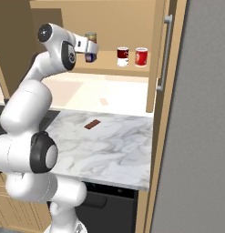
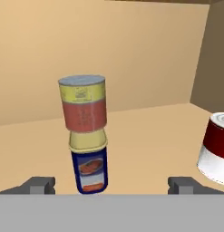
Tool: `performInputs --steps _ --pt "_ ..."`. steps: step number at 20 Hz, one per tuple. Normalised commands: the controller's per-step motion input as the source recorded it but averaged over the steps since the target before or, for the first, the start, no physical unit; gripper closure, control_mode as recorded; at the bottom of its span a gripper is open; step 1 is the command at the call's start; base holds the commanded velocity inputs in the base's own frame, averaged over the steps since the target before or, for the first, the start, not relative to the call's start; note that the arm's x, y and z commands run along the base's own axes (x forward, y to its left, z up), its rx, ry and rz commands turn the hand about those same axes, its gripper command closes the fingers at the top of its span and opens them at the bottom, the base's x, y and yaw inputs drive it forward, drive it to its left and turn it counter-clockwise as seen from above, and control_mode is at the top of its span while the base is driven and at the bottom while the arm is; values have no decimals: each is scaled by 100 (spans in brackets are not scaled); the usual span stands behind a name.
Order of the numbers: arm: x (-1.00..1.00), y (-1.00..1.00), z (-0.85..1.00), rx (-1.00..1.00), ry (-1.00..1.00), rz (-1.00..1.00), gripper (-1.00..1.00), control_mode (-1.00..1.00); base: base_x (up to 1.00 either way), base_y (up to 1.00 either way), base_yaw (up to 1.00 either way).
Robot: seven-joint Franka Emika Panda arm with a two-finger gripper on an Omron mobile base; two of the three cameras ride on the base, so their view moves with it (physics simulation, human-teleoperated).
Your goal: Stack two cans on top of the other two cans in the cabinet.
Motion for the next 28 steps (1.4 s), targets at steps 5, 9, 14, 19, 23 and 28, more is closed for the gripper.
performInputs --steps 5,9,14,19,23,28 --pt "-39 -32 0 0 8 -23 -100 -100 0 0 0" --pt "-37 -39 0 0 7 -16 -100 -100 0 0 0" --pt "-20 -45 0 0 8 -9 -100 -100 0 0 0" --pt "-7 -38 -1 0 6 -2 -100 -100 0 0 0" --pt "0 -27 -10 0 0 0 -100 -100 0 0 0" --pt "15 -15 -13 0 0 0 -100 -100 0 0 0"
